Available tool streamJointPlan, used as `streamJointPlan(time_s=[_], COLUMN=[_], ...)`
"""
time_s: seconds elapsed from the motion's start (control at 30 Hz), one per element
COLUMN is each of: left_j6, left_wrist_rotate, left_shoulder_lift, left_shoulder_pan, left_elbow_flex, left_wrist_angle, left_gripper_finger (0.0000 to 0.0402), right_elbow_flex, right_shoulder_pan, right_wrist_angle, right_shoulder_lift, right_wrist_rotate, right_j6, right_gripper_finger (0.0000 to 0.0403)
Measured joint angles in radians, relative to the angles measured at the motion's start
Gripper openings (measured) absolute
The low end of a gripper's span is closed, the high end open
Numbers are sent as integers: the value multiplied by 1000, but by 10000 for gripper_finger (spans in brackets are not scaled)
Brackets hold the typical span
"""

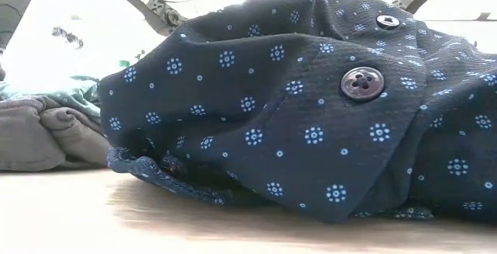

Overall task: Fold Laundry from Bin
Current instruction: Adjust the red organizer bin on the table, then fold the blue polo shirt on the table

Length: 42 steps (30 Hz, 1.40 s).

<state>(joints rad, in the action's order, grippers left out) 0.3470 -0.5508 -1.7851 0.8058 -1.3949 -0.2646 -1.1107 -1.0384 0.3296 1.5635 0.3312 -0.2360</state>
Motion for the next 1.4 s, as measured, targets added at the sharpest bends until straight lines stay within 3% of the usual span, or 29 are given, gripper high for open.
streamJointPlan(time_s=[0.1, 0.17, 0.3, 0.43, 0.6, 0.73, 0.87, 1.03, 1.2, 1.4], left_j6=[32, 34, 41, 110, 252, 373, 447, 407, 356, 237], left_wrist_rotate=[-75, -71, 34, 166, 289, 382, 416, 429, 470, 520], left_shoulder_lift=[1, 1, 1, 1, 1, 0, -2, -2, -2, -3], left_shoulder_pan=[-56, -116, -266, -447, -659, -780, -854, -914, -938, -936], left_elbow_flex=[0, 0, 0, 0, 46, 120, 205, 275, 347, 401], left_wrist_angle=[-19, -57, -142, -199, -204, -180, -73, 68, 127, 245], left_gripper_finger=[205, 205, 205, 205, 205, 205, 205, 205, 205, 205], right_elbow_flex=[0, 0, 0, 67, 251, 410, 508, 531, 523, 524], right_shoulder_pan=[30, 68, 185, 333, 541, 728, 903, 1051, 1127, 1173], right_wrist_angle=[96, 198, 399, 439, 341, 140, -74, -181, -191, -280], right_shoulder_lift=[-26, -43, -83, -145, -253, -312, -307, -241, -160, -85], right_wrist_rotate=[146, 185, 147, 133, 136, 129, 55, -106, -234, -226], right_j6=[-24, -13, 48, 34, -131, -283, -415, -469, -467, -485], right_gripper_finger=[130, 130, 130, 130, 130, 130, 130, 130, 130, 148])
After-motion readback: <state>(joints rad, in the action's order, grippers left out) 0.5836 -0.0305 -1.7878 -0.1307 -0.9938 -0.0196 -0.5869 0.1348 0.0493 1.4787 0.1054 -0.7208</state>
